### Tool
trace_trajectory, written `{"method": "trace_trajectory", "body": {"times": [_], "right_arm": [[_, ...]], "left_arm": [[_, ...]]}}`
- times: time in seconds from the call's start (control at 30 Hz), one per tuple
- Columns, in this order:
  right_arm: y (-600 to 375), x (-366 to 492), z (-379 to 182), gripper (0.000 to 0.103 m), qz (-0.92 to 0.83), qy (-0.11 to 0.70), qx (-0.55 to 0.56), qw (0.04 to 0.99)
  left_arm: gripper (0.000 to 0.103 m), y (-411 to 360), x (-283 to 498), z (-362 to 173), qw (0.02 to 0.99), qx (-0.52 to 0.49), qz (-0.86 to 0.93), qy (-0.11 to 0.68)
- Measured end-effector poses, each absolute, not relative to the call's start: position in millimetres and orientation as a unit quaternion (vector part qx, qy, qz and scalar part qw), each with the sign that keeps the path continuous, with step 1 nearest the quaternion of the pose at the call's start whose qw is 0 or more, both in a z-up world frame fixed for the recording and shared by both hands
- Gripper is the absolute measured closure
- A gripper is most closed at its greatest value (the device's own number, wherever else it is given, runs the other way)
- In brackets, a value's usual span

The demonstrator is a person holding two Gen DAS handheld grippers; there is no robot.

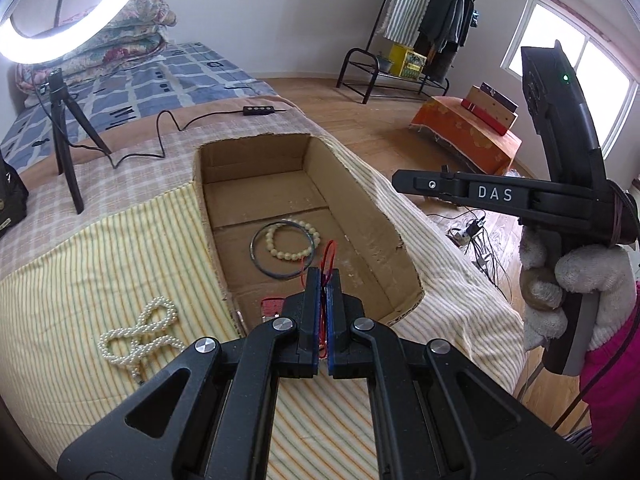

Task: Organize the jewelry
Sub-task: 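Open the left tool to drop the pendant into the box while the right tool opens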

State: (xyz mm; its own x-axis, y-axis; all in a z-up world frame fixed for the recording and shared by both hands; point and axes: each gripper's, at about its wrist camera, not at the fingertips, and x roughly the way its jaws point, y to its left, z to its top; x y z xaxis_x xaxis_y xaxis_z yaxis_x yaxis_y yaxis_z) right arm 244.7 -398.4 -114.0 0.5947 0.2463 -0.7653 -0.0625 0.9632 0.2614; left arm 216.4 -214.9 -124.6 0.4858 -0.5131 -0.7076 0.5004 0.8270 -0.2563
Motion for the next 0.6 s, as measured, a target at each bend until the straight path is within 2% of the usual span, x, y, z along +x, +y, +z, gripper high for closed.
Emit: {"method": "trace_trajectory", "body": {"times": [0.3,0.33,0.37,0.4,0.43,0.47,0.5,0.53,0.6], "right_arm": [[-396.1,244.2,-115.9,0.103,0.081,0.44,0.092,0.89],[-395.1,244.0,-115.9,0.103,0.08,0.44,0.088,0.89],[-394.0,243.8,-115.8,0.103,0.081,0.44,0.086,0.89],[-393.9,243.4,-115.7,0.098,0.082,0.44,0.084,0.89],[-392.3,242.8,-115.7,0.083,0.08,0.44,0.08,0.891],[-392.0,241.9,-115.5,0.073,0.077,0.438,0.077,0.892],[-392.2,240.9,-114.7,0.054,0.075,0.433,0.076,0.895],[-392.5,239.1,-113.9,0.046,0.072,0.427,0.076,0.898],[-393.2,236.1,-112.7,0.045,0.069,0.421,0.075,0.901]], "left_arm": [[0.103,-220.0,215.6,-125.2,0.861,-0.001,-0.295,0.415],[0.099,-219.2,216.1,-125.2,0.861,-0.001,-0.293,0.416],[0.084,-217.0,216.5,-124.8,0.861,-0.003,-0.294,0.416],[0.074,-214.8,216.2,-123.8,0.861,-0.006,-0.295,0.414],[0.059,-212.1,215.4,-122.8,0.863,-0.007,-0.294,0.411],[0.058,-209.5,214.4,-121.0,0.866,-0.006,-0.292,0.406],[0.058,-208.0,214.3,-119.8,0.867,-0.004,-0.291,0.405],[0.058,-205.1,214.7,-118.7,0.868,-0.003,-0.289,0.405],[0.058,-197.0,215.4,-115.4,0.87,-0.006,-0.284,0.402]]}}
